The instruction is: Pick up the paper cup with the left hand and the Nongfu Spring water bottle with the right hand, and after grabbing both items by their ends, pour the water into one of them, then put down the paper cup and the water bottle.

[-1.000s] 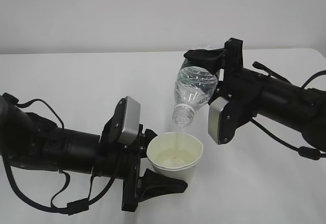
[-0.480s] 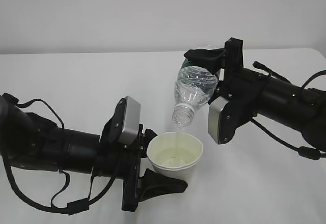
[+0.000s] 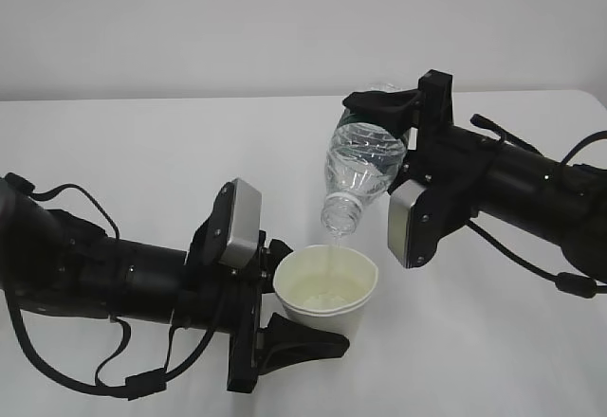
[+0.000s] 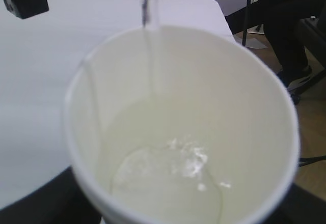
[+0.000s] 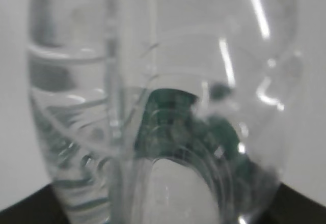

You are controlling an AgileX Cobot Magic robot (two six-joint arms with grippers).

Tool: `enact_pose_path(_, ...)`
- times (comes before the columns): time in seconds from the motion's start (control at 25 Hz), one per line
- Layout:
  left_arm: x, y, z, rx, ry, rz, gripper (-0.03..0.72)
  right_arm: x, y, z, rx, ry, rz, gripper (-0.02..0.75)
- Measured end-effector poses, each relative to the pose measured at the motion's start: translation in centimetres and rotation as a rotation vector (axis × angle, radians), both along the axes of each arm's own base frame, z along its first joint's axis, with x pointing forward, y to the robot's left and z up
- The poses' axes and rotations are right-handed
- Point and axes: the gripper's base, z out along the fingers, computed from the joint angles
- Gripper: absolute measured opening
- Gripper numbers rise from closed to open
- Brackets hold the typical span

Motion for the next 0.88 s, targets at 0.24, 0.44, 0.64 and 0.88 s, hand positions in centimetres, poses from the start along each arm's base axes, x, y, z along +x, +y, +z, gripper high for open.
enact_pose_path(0.24, 0.0, 0.0, 0.0, 0.0, 0.0, 0.0, 0.491, 0.0, 0.0, 0.0, 0.0, 0.0, 0.0, 0.445)
enact_pose_path(0.44, 0.0, 0.0, 0.0, 0.0, 0.0, 0.0, 0.491, 0.0, 0.0, 0.0, 0.0, 0.0, 0.0, 0.445)
enact_pose_path(0.64, 0.0, 0.0, 0.0, 0.0, 0.0, 0.001, 0.491, 0.0, 0.0, 0.0, -0.001, -0.001, 0.0, 0.445)
enact_pose_path(0.88, 0.02, 0.0, 0.01, -0.001, 0.0, 0.002, 0.49, 0.0, 0.0, 0.0, -0.009, -0.009, 0.0, 0.445)
